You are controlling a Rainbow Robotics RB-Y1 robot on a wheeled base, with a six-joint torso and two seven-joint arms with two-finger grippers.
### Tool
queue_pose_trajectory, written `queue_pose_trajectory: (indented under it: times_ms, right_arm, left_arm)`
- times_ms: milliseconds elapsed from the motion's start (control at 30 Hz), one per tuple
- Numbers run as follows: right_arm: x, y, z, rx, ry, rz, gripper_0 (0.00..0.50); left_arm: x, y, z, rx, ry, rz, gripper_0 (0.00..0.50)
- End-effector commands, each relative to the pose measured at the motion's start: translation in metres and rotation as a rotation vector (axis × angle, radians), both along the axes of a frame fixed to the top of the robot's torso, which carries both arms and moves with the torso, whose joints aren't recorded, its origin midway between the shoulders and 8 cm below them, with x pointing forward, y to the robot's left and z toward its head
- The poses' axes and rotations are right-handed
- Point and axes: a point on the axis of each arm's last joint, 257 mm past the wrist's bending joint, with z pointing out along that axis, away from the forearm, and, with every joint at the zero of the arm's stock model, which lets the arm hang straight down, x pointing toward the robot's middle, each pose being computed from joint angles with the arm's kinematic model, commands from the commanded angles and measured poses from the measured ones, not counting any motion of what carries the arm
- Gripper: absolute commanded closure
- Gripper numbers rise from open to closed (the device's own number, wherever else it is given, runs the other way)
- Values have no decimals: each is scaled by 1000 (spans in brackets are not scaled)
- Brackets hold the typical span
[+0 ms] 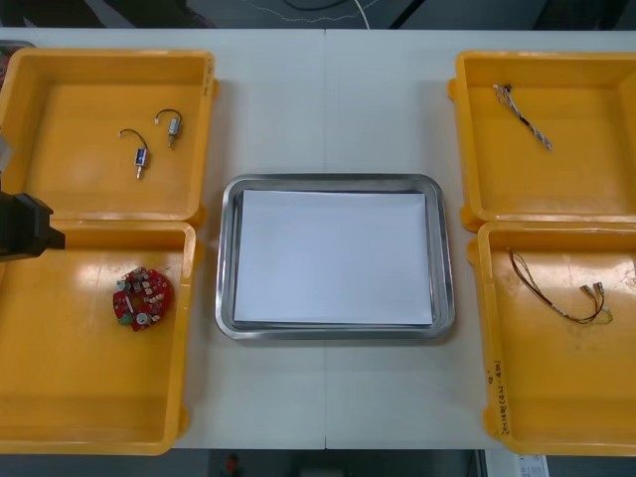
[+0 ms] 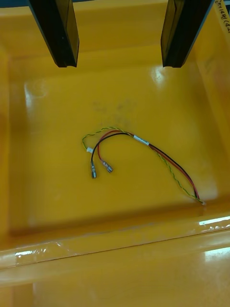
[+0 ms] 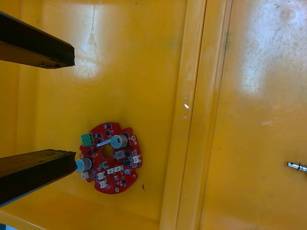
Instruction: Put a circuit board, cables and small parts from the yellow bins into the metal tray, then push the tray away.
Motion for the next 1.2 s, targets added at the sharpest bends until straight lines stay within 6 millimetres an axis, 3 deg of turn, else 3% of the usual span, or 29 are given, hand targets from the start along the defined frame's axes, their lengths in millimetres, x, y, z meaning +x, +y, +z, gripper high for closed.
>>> queue_pose_trajectory:
  times_ms: [33,233,400,833,1200]
  right_arm:
    - [1,-23,24,-96,-24,-17,0]
    - [-27,-30,-7,-179,91,6,0]
    - [-31,-20,-21,-187,132,64,0]
    - [4,11,-36,-260,42,390,0]
    - [31,16,-63,-371,6,645,0]
  left_arm:
    - [-2,8,7,63,-6,-67,0]
    - [-4,11,5,72,13,-97,0]
    - [-6,18,-3,99,52,-179,0]
    - [-16,0,-25,176,131,-470,0]
    - [-14,-47,-38,195,78,-755,0]
